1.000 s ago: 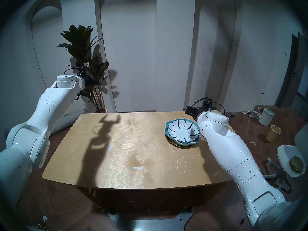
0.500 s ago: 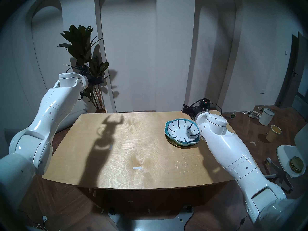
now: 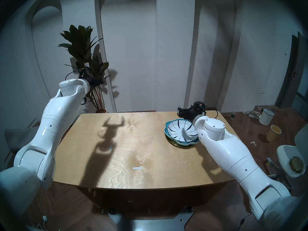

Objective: Stack the plates into one stack

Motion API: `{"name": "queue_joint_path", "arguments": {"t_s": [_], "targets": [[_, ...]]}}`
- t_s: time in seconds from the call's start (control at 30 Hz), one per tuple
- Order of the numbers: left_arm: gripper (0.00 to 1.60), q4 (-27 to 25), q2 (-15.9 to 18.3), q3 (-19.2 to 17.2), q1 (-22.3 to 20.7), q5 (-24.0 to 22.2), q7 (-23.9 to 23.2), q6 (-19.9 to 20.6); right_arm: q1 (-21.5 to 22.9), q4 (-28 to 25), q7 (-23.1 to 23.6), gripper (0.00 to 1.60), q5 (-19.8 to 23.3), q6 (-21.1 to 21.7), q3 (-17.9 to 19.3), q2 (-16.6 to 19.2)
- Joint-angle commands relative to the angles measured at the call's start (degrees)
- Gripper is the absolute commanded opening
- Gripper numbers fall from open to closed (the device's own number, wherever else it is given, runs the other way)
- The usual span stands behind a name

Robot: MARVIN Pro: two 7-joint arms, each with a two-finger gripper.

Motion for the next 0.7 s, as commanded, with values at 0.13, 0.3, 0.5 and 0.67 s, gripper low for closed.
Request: {"name": "queue_joint_path", "arguments": {"t_s": [0.13, 0.3, 0.5, 0.67], "targets": [[1.6, -3.61, 0.23, -0.76, 2.5, 0.89, 1.35, -3.8, 2.04, 1.04, 2.45, 1.6, -1.92, -5.31, 0.3, -0.16], [1.6, -3.78, 0.16, -0.84, 2.71, 1.04, 1.53, -4.06, 2.02, 1.29, 2.84, 1.6, -2.16, -5.81, 0.4, -0.3], [1.6, -3.89, 0.14, -0.88, 2.83, 1.12, 1.62, -4.22, 1.97, 1.42, 3.11, 1.6, -2.36, -6.11, 0.53, -0.41], [1.6, -3.93, 0.12, -0.92, 2.87, 1.16, 1.63, -4.27, 1.92, 1.47, 3.25, 1.6, -2.48, -6.19, 0.65, -0.51]]}}
